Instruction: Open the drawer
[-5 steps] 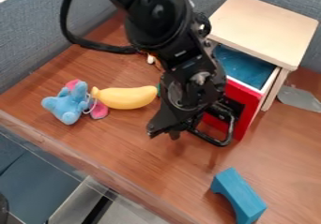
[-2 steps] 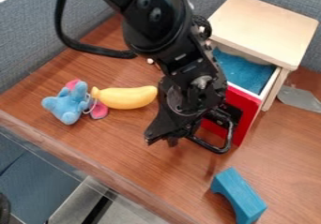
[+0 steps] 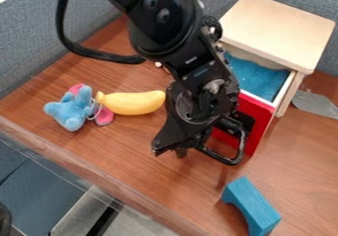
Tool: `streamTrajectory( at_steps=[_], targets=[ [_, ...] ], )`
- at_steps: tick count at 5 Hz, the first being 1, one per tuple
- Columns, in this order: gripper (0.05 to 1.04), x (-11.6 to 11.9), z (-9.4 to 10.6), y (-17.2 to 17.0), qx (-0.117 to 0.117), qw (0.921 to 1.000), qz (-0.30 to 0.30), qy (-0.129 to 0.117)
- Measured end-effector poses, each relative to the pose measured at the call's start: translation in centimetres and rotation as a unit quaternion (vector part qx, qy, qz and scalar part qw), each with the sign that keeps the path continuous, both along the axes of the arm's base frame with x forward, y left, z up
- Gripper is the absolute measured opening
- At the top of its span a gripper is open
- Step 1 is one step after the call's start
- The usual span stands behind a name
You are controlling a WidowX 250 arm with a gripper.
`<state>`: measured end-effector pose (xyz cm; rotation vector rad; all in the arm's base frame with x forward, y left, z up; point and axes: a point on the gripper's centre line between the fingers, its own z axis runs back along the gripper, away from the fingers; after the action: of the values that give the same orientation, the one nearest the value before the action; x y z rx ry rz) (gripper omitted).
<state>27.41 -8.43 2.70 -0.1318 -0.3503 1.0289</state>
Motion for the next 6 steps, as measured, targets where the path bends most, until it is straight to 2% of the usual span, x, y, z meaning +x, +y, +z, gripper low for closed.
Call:
streamTrajectory(
  at_steps=[1, 2, 4, 5, 6],
  targets=[
    [0.706, -0.2, 0.1, -0.6, 0.015, 0.9986, -0.05, 0.013],
    [0.972, -0.2, 0.2, -0.6, 0.017, 0.998, -0.06, 0.013],
    [0.999, -0.1, 0.2, -0.9, 0.013, 0.9968, -0.077, 0.014],
    [1.0, 0.2, 1.0, -1.3, 0.014, 0.991, -0.131, 0.023],
    [1.0, 0.5, 2.7, -2.2, 0.003, 0.9737, -0.226, 0.028]
  ],
)
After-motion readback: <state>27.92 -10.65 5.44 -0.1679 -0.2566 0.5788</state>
